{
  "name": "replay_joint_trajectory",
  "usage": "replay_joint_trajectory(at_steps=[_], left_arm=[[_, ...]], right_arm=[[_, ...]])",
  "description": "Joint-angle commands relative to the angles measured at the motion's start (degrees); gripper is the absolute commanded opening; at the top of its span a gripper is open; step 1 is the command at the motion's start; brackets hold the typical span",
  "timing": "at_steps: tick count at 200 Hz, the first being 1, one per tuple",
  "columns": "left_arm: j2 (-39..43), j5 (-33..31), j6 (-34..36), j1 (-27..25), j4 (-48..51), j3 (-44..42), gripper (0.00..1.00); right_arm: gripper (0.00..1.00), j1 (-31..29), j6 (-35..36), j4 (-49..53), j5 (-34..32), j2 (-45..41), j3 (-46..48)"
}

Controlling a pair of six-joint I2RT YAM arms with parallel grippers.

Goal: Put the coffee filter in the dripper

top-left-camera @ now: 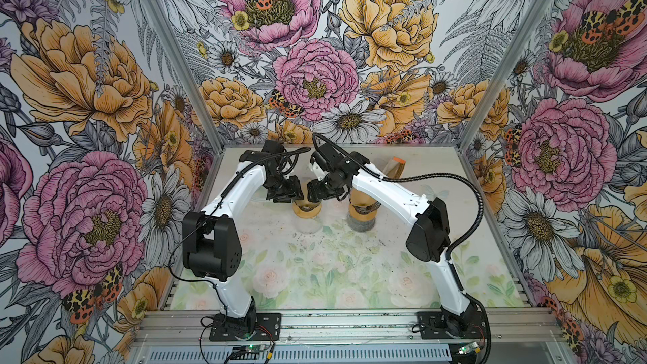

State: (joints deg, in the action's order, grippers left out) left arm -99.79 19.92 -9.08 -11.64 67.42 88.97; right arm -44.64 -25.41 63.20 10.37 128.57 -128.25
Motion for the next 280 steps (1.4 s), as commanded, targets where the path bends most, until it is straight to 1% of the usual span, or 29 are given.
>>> replay_joint_trajectory(at_steps=[1, 37, 62, 109, 122, 132, 156, 208, 241, 280], left_arm=[[-0.07, -0.76, -0.8, 1.24, -0.98, -0.37, 0.5], [-0.41, -0.25, -0.94, 1.86, -1.08, -0.64, 0.5], [0.02, 1.51, -1.01, 1.9, -1.03, -0.03, 0.5], [2.29, 11.5, 0.76, 1.96, -1.06, 2.5, 0.5], [2.66, 13.11, 0.82, 2.19, -1.12, 2.81, 0.5], [2.67, 12.88, 0.67, 2.47, -0.98, 2.66, 0.5], [2.43, 7.82, -0.13, 2.92, -0.98, 1.7, 0.5], [1.7, 2.13, -0.28, 3.09, -1.02, -0.02, 0.5], [1.08, 1.71, -0.28, 3.29, -1.04, 0.02, 0.5], [1.25, 1.79, -0.17, 3.22, -0.98, -0.03, 0.5]], right_arm=[[0.64, 0.27, 0.33, 0.25, -0.76, 1.77, -1.21], [0.64, 0.36, 0.14, 0.96, -1.92, 2.12, -0.97], [0.64, 0.27, 0.18, 1.31, -2.28, 1.95, -1.25], [0.64, 0.32, 0.27, 2.23, -2.89, 2.38, -1.53], [0.64, 0.33, 0.35, 2.32, -3.06, 2.47, -1.57], [0.64, 0.26, 0.3, 2.45, -2.96, 2.51, -1.57], [0.64, 0.26, 0.22, 2.44, -3.12, 2.25, -1.9], [0.64, 0.36, 0.35, 3.29, -1.75, 1.25, -4.35], [0.64, 0.28, 0.57, 3.6, 0.5, -0.05, -4.73], [0.64, 0.37, 0.8, 3.68, -0.26, -1.44, -4.36]])
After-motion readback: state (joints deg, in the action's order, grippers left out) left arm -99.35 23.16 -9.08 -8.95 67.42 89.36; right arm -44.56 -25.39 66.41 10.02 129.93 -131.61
